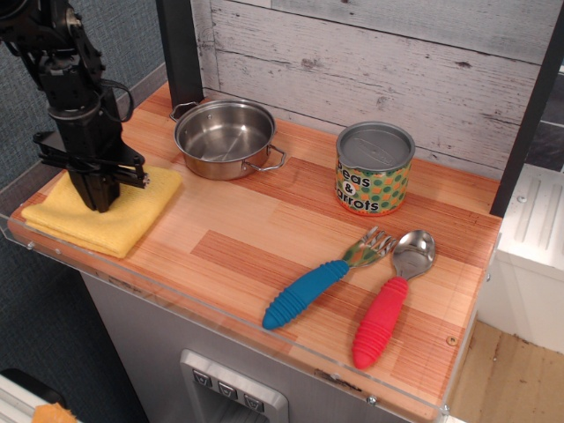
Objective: Place the orange towel to the left of the blue fork
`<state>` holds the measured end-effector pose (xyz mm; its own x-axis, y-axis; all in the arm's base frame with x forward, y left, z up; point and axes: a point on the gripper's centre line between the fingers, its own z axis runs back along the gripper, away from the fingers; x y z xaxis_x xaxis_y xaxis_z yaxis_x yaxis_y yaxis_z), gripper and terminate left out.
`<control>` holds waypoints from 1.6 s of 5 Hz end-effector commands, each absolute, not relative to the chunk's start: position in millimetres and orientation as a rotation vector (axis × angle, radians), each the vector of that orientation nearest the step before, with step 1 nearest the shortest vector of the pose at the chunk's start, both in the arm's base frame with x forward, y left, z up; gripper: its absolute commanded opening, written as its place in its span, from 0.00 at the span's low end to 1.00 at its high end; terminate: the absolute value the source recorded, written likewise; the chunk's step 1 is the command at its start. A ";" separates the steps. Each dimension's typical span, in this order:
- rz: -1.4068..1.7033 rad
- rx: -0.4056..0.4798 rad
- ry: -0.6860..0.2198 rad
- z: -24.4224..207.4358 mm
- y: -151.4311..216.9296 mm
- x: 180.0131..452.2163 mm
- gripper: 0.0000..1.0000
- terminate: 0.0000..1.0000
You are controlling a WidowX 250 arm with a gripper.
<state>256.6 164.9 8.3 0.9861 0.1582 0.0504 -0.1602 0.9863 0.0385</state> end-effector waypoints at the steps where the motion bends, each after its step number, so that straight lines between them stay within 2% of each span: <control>1: 0.112 0.013 -0.089 18.7 123.2 259.5 0.00 0.00; 4: -0.019 -0.016 -0.090 12.3 72.5 265.7 0.00 0.00; 5: -0.025 -0.032 -0.104 17.2 56.4 264.0 0.00 0.00; 7: -0.032 -0.020 -0.129 33.6 39.9 265.4 0.00 0.00; 8: 0.012 -0.007 -0.137 33.9 46.8 269.9 0.00 0.00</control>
